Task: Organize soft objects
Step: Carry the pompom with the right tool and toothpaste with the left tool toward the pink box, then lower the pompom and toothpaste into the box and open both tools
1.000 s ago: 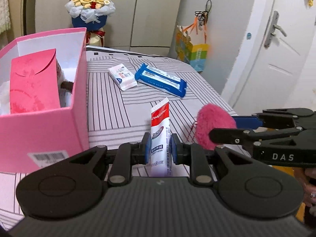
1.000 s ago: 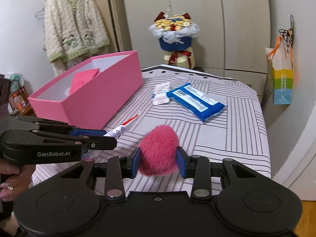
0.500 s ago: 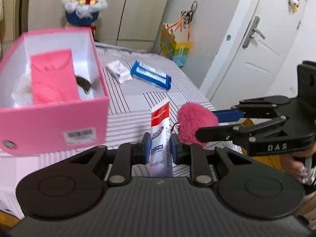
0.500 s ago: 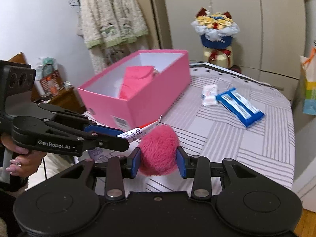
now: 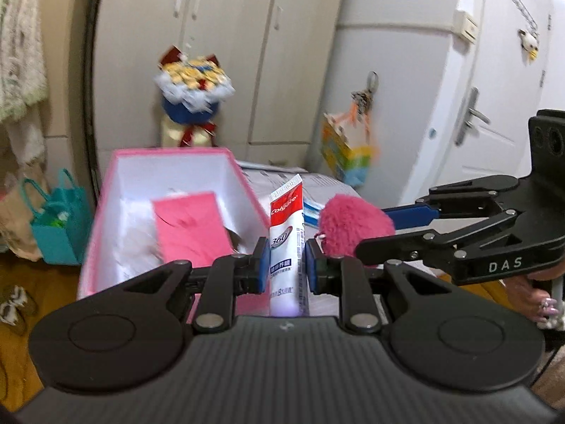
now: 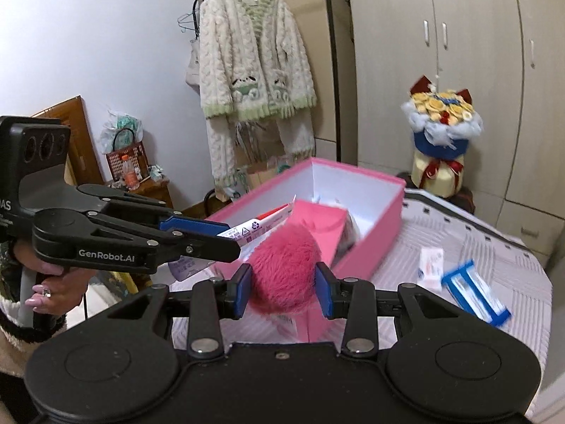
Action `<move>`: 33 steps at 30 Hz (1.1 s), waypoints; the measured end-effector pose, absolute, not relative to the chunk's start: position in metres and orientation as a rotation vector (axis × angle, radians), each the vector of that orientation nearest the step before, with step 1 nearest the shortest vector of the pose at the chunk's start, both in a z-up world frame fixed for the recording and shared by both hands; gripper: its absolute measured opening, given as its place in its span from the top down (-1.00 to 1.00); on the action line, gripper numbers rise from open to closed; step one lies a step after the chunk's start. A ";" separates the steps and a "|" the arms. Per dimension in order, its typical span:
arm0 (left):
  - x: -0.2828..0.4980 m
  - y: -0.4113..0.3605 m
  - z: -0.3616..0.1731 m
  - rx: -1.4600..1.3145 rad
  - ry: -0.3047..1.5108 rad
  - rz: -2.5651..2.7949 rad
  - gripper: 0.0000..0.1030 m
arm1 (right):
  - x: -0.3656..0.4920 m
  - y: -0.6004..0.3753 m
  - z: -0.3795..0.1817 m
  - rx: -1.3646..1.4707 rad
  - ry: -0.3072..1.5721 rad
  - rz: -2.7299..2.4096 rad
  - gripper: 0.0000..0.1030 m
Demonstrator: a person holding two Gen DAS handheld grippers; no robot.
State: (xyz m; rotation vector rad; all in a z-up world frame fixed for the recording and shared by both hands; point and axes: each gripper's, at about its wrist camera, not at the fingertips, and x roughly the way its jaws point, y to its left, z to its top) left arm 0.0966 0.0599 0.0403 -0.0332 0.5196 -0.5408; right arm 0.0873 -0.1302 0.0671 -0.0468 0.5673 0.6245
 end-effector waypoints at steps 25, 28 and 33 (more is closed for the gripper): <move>0.268 0.093 0.012 0.050 0.594 -0.288 0.61 | 0.260 -0.092 0.041 -0.102 0.630 0.454 0.16; 0.282 0.089 0.004 0.083 0.621 -0.274 0.61 | 0.275 -0.091 0.032 -0.106 0.665 0.473 0.14; 0.296 0.084 -0.006 0.099 0.667 -0.262 0.60 | 0.295 -0.085 0.019 -0.135 0.690 0.463 0.12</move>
